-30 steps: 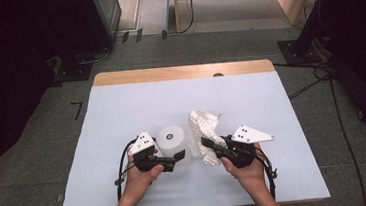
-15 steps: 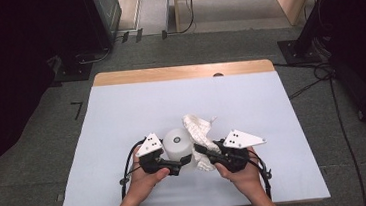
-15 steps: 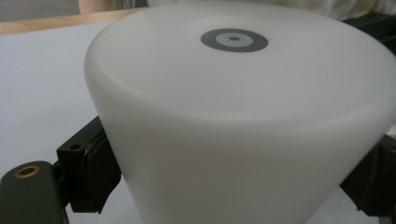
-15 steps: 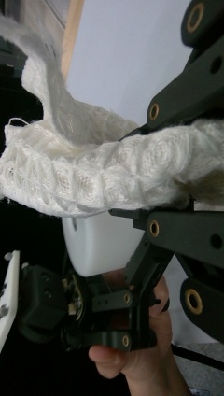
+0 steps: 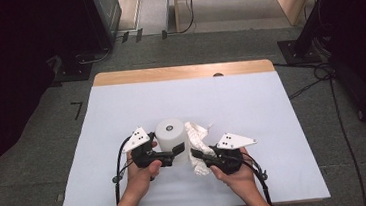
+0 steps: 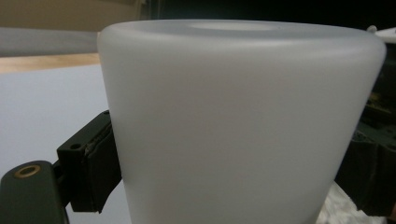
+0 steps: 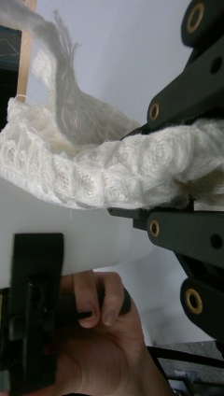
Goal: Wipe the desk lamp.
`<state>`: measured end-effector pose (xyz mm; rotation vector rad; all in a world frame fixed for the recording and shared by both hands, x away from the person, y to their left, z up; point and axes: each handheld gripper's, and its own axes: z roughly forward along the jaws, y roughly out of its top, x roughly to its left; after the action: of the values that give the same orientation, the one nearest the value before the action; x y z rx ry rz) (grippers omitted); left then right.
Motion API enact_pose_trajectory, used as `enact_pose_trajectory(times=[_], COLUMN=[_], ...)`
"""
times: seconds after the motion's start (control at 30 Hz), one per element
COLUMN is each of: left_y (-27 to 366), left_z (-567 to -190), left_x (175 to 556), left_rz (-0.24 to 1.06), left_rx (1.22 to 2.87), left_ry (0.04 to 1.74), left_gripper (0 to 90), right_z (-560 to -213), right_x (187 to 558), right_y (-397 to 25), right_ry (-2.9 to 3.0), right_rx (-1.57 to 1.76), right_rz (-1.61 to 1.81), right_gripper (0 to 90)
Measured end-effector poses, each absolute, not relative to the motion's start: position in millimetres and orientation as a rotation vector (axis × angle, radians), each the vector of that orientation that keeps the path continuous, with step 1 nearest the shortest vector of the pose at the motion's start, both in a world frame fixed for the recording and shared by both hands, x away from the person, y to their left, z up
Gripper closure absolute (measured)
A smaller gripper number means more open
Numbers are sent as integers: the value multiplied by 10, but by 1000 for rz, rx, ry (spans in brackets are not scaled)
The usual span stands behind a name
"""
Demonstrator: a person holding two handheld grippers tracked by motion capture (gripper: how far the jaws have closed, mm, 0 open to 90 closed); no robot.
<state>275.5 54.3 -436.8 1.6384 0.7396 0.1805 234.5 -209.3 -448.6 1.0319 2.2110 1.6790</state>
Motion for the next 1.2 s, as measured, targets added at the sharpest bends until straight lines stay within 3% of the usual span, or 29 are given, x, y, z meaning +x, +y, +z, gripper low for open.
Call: enact_pose_trajectory(times=[1.2], left_y=[429], left_z=[-4359], left_x=[2671], left_rz=[170], left_rx=[1647], left_ry=[703], left_gripper=[83], right_z=[-4427], right_x=[2373], right_y=[-2194], right_ry=[2146], right_rx=[1105], right_rz=[1724], right_gripper=[756])
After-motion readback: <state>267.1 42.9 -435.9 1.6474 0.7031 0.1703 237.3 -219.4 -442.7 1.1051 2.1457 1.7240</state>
